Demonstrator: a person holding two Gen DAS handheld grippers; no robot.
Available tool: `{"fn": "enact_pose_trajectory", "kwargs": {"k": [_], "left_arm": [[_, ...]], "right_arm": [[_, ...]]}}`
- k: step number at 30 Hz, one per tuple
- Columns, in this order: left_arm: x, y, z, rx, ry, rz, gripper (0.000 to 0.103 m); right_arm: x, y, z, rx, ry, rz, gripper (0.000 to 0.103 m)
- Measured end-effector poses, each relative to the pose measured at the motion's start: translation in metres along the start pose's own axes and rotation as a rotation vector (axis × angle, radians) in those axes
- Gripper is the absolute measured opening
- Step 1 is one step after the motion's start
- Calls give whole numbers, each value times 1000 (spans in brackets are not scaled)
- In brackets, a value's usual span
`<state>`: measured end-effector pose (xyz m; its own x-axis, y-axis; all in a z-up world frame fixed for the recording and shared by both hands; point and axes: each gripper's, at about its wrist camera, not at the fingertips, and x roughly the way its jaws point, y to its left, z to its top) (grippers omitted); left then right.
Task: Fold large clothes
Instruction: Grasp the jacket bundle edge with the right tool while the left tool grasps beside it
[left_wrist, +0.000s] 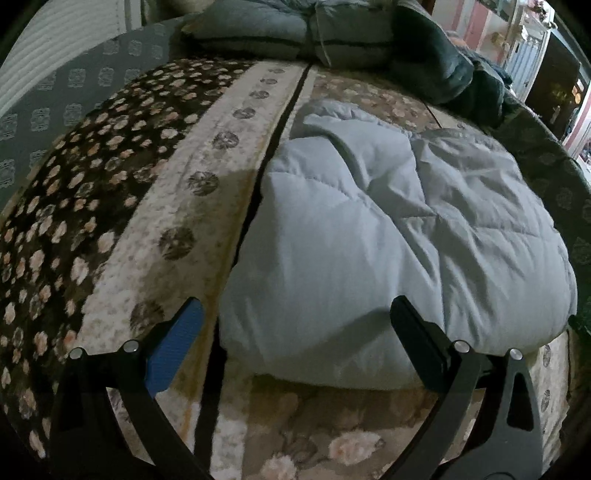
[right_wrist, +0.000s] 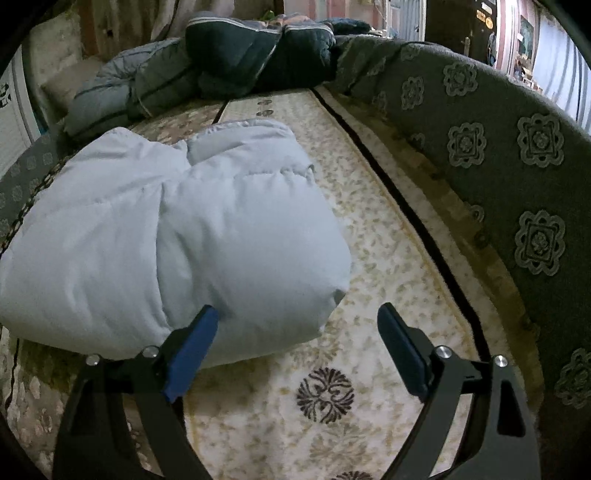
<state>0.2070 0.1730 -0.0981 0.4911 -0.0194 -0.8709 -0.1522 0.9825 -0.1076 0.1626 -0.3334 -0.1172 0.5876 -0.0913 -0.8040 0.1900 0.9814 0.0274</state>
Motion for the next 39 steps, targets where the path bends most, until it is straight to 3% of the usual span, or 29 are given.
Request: {"fn": "enact_pose_trajectory", "kwargs": {"k": [5,10,17,20,28,33,39], "left_arm": [[32,-2,1,-10,37,-45,100],[36,-10,4,8,36,-60,100],[46,-20,-4,68,18,-33,100],[51,-29,-15,132,10,1,100],[57,-30,-10,124,42,-20,100],[61,-29,-6,117,50,-21,100],[64,-30,-2,127,65,-5,100]], "right_arm": [[1,-6,-2,23,-1,4,89],[0,-6,0,-15,-13,-4,89],[2,-16,15,4,-30,4,90],[8,-20,24,22,-35,27,91],[43,-20,32,-39,-11,112,101],[60,-23,18,46,65,242,101],[60,-1,7,-50,44,219,102]]}}
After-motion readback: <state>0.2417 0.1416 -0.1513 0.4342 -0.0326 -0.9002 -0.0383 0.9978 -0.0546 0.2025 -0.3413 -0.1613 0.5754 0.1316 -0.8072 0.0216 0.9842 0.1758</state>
